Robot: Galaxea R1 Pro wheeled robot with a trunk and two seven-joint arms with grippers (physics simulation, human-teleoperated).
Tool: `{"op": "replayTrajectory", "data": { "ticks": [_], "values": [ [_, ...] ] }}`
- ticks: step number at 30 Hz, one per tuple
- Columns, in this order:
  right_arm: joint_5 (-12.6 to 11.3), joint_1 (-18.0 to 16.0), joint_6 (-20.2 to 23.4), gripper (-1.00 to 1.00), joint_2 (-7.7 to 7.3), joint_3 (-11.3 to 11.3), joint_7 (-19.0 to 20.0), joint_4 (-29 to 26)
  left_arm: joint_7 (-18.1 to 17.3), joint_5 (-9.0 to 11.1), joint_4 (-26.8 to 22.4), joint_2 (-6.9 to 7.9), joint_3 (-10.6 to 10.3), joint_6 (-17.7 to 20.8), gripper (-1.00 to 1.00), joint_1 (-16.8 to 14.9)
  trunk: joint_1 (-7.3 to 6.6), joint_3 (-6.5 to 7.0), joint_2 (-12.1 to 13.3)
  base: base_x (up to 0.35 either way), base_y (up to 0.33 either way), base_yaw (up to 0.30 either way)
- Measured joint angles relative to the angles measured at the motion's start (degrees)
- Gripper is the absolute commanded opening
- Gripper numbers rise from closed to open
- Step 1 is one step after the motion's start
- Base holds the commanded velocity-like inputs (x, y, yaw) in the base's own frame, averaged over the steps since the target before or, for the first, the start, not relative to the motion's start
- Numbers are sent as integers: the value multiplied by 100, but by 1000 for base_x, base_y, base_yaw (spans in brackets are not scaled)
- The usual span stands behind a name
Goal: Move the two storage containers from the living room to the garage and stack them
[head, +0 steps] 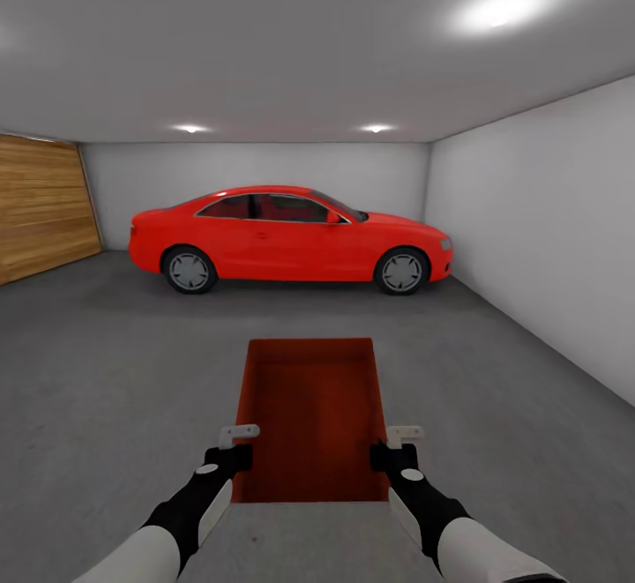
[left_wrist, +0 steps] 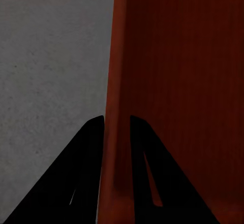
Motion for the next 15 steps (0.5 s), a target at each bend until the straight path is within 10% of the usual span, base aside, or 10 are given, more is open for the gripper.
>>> {"op": "replayTrajectory", "data": {
  "ticks": [15],
  "values": [
    [-3,1,8,-100,-8,13,2,0,8,-1,28,-13,18,-22,-100,-1,0,0,0,323,0,0]
  ]
}}
